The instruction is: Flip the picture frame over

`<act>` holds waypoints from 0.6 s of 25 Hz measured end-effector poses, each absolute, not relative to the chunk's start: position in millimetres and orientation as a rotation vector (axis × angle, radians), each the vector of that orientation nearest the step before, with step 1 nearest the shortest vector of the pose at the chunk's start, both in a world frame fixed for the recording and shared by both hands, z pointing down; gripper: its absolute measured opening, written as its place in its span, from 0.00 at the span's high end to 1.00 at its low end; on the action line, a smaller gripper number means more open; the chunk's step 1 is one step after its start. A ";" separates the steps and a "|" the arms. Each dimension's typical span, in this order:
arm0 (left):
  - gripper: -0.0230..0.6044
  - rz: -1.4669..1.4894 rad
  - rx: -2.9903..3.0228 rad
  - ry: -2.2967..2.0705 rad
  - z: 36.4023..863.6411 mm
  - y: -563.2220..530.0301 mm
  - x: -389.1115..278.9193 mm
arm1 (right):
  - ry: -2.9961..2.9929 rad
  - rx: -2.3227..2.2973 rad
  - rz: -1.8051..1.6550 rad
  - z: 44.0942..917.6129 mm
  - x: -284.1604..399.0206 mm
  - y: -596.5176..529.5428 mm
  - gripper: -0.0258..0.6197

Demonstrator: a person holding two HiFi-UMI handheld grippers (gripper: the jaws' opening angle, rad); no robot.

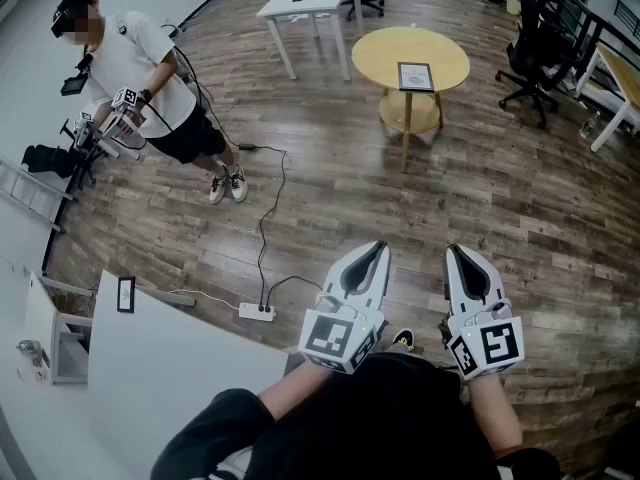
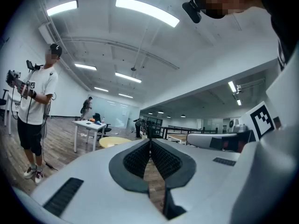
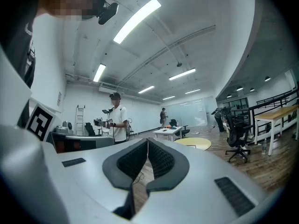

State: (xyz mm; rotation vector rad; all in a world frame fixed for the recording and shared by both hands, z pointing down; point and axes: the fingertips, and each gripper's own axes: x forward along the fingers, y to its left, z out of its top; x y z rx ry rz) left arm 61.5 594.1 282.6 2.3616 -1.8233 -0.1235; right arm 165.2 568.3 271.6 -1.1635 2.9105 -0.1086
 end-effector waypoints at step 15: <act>0.92 -0.106 2.357 -1.838 282.2 592.6 33.3 | 2.898 -1.157 -0.119 273.0 142.4 562.7 0.93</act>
